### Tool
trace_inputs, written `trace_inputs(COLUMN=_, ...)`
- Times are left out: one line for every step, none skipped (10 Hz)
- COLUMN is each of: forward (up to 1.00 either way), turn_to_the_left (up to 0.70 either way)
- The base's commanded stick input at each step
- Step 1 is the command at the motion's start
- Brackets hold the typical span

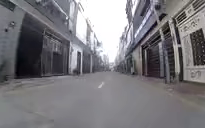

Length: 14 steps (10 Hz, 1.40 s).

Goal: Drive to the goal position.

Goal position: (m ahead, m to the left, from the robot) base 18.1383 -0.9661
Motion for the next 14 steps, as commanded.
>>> trace_inputs(forward=0.70, turn_to_the_left=0.00)
trace_inputs(forward=0.70, turn_to_the_left=0.00)
trace_inputs(forward=0.70, turn_to_the_left=0.00)
trace_inputs(forward=0.70, turn_to_the_left=0.00)
trace_inputs(forward=0.70, turn_to_the_left=0.00)
trace_inputs(forward=0.70, turn_to_the_left=0.00)
trace_inputs(forward=0.70, turn_to_the_left=0.00)
trace_inputs(forward=0.70, turn_to_the_left=-0.11)
trace_inputs(forward=0.70, turn_to_the_left=-0.35)
trace_inputs(forward=0.70, turn_to_the_left=-0.35)
trace_inputs(forward=0.70, turn_to_the_left=-0.35)
trace_inputs(forward=0.70, turn_to_the_left=-0.35)
trace_inputs(forward=0.70, turn_to_the_left=-0.35)
trace_inputs(forward=0.70, turn_to_the_left=-0.35)
